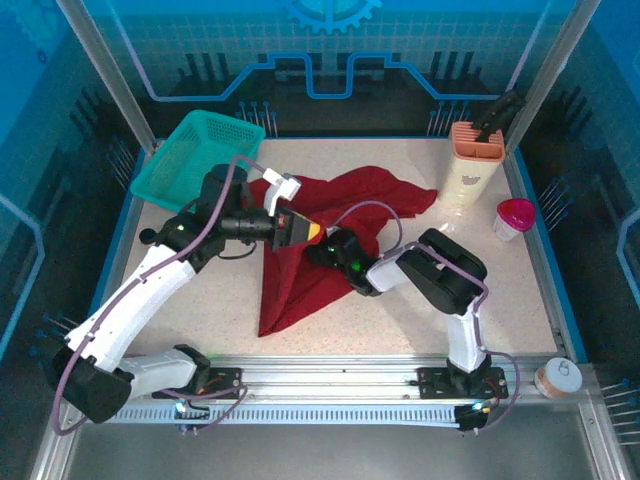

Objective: Fold the inside-out t-shirt

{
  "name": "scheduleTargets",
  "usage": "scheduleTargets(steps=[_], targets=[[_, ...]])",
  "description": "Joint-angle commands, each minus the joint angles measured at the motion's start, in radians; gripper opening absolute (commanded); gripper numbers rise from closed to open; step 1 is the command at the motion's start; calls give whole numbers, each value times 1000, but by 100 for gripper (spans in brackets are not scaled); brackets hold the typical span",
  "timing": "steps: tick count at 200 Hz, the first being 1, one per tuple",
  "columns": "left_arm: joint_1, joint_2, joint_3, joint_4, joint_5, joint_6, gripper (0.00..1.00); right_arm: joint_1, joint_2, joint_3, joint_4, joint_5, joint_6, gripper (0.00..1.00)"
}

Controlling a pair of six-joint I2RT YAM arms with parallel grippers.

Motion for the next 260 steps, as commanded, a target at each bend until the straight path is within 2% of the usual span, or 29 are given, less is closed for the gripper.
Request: scheduleTargets(steps=[1,12,25,47,64,73,99,126,149,164,192,213,221,235,260], targets=[[41,-49,15,69,57,-61,0,-22,12,-43,-48,-126,10,52],[66,-57,-1,77,53,-70,0,-36,-16,-79,-2,-183,-36,28],[108,-67,-27,89,47,-93,0,-71,-71,-135,92,-314,-85,0],[212,-74,-100,138,47,-195,0,-158,-184,-247,341,-576,-108,0],[312,-41,-157,225,121,-357,0,-236,-226,-308,601,-797,-116,0],[345,-34,-184,256,129,-405,0,-271,-234,-322,728,-875,-94,0],[374,-58,-201,167,8,-303,0,-324,-313,-260,731,-1070,-86,0],[392,-57,-216,22,-205,-203,0,-345,-403,-201,731,-1240,-81,0],[397,-59,-330,70,-315,-210,0,-352,-467,-143,731,-1404,-33,0],[395,-30,-423,151,-316,-240,0,-347,-498,-105,731,-1505,15,0],[375,99,-550,255,-287,-265,0,-335,-519,-81,730,-1557,73,0],[329,158,-607,282,-303,-261,5,-323,-503,-101,731,-1561,71,0],[306,157,-623,283,-316,-260,11,-323,-506,-116,731,-1536,63,0],[277,128,-633,254,-335,-254,32,-332,-520,-139,730,-1486,58,0],[248,-24,-595,164,-253,-246,40,-367,-540,-140,723,-1446,79,0]])
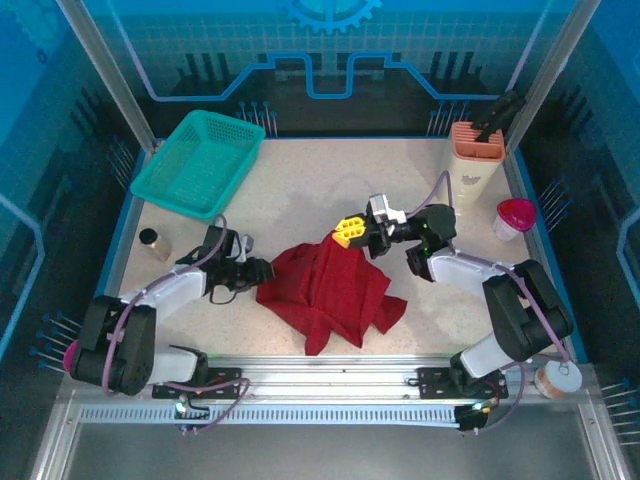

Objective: Fold the inside-out t-shirt

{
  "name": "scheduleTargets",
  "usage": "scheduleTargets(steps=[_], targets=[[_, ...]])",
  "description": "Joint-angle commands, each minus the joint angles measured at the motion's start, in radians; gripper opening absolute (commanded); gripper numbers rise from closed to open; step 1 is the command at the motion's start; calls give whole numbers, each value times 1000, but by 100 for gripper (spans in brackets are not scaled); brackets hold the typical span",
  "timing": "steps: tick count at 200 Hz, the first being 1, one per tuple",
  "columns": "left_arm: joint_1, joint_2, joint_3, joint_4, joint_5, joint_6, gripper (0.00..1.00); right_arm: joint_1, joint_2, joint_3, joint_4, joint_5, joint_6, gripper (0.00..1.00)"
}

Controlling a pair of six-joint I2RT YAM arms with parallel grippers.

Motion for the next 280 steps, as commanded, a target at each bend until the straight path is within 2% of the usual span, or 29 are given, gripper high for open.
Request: scheduleTargets(steps=[1,17,24,33,43,61,82,90,96,109,118,129,143,158,169,180,190,201,219,241,249,266,280], targets=[[-24,-157,41,-46,59,10,40,-34,-36,-3,29,57,24,0],[-62,-285,104,-93,98,-10,48,-50,-56,1,-49,97,-13,0],[-95,-321,129,-83,102,-33,55,-51,-70,8,-123,110,-63,0],[-139,-335,161,-41,161,-35,59,-41,-92,28,-252,121,-158,0],[-198,-312,203,-2,200,-29,62,-27,-118,55,-415,134,-275,0],[-302,-222,270,-1,137,35,66,7,-152,122,-664,168,-443,0],[-331,-77,340,-29,59,75,65,34,-171,158,-808,205,-523,0],[-332,-31,356,-25,41,82,60,37,-177,157,-814,225,-521,0],[-332,-1,368,-24,32,89,49,36,-181,157,-814,247,-511,0],[-326,27,395,-21,29,106,15,28,-198,200,-835,309,-496,0],[-308,8,415,-30,43,122,0,10,-215,225,-875,346,-488,0],[-239,-44,429,-50,52,96,0,-25,-257,258,-949,413,-477,0],[-97,-135,408,-44,97,7,0,-65,-325,284,-1082,496,-516,0],[35,-248,335,-11,125,-71,0,-62,-426,293,-1307,741,-603,0],[66,-320,268,-27,75,-86,0,-54,-506,224,-1325,902,-537,0],[67,-367,183,-29,29,-112,0,-25,-593,70,-1286,1068,-444,0],[68,-380,81,5,35,-157,0,2,-655,-52,-1291,1139,-394,0],[67,-365,-37,71,62,-222,0,16,-702,-156,-1314,1161,-342,0],[65,-324,-177,180,111,-287,0,39,-759,-278,-1361,1120,-294,0],[55,-350,-237,152,78,-275,0,108,-744,-342,-1398,1126,-284,0],[50,-374,-238,120,58,-271,6,109,-727,-344,-1409,1082,-275,0],[38,-412,-214,65,55,-246,13,127,-674,-314,-1465,1022,-256,19],[14,-424,-164,-3,48,-202,31,139,-650,-275,-1510,986,-249,26]])
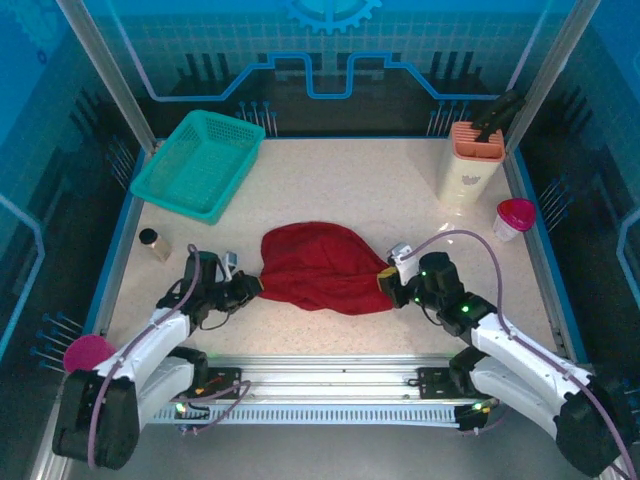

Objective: Fold the inside-out t-shirt

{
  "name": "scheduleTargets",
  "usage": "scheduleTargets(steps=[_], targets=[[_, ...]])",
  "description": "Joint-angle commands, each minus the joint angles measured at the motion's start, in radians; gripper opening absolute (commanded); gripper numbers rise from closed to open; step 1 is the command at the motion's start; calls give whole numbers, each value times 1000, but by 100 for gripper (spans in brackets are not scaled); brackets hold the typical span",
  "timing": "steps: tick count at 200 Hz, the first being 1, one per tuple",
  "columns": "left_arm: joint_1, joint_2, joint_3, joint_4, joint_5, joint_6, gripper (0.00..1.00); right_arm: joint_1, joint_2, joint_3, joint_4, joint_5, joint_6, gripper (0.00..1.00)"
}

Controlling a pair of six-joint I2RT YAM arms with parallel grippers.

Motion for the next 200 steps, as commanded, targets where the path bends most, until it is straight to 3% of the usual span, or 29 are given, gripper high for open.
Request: scheduleTargets(steps=[1,14,28,53,88,124,130,136,146,153,163,170,185,200], targets=[[-31,-41,88,-76,-18,46,33,27,27,77,-75,-63,48,27],[-90,-40,149,-129,-51,116,43,42,39,128,-122,-103,32,32],[-208,-17,236,-183,-140,214,52,78,73,208,-189,-107,-17,38],[-390,119,388,-203,-274,377,60,182,209,359,-304,16,-184,51],[-402,369,513,-150,-319,532,61,210,405,423,-230,-33,-317,52],[-443,512,616,-208,-371,687,61,218,562,467,-254,-71,-281,50],[-449,525,620,-209,-370,707,61,219,578,465,-253,-70,-262,47],[-451,535,619,-207,-372,722,60,219,591,461,-248,-66,-245,38],[-453,557,616,-197,-381,741,54,217,592,453,-237,-97,-243,14],[-452,572,616,-192,-383,753,41,217,577,445,-221,-122,-250,0],[-442,591,640,-213,-363,746,15,212,533,430,-184,-149,-278,0],[-406,590,672,-232,-267,715,1,202,490,423,-159,-177,-305,0],[-264,539,706,-178,-1,553,0,149,386,428,-114,-280,-362,0],[-145,433,701,-63,128,375,0,93,277,461,-95,-392,-466,0]])
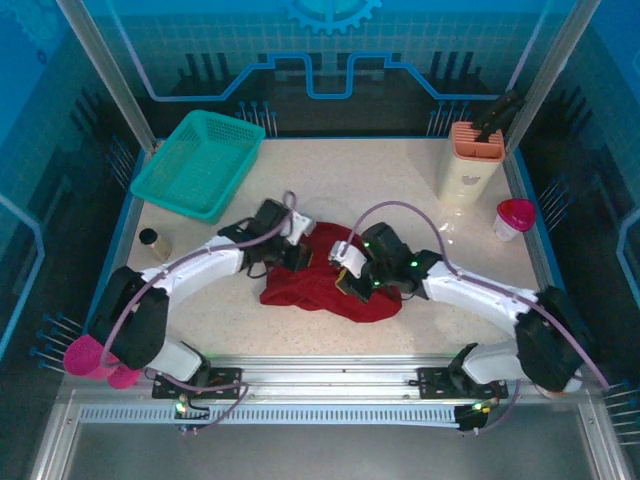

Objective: Fold the inside-out t-shirt

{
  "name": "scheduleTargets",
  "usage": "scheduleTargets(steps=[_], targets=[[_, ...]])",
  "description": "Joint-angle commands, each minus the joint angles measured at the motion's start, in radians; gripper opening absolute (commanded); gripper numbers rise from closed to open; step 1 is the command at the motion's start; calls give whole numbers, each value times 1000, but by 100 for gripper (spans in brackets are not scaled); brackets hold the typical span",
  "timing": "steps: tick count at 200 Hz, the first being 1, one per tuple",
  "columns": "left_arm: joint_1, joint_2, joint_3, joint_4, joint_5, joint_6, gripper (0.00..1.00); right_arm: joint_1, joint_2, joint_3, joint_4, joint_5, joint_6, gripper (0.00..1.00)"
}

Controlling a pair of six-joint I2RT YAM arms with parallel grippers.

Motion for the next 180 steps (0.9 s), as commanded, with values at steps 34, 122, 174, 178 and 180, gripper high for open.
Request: scheduleTargets(steps=[34,122,174,178,180], targets=[[366,-256,42,134,313,-421,0,-54,-343,95,15,-189,-519,0],[119,-403,-253,-92,49,-303,50,184,-137,29,-438,185,-641,35],[-197,-310,-214,-106,-44,-332,60,-22,-114,82,-104,138,238,38],[-209,-279,-213,-109,-78,-331,60,-33,-96,83,-122,142,333,30],[-213,-263,-210,-112,-95,-330,60,-35,-84,83,-135,143,377,28]])
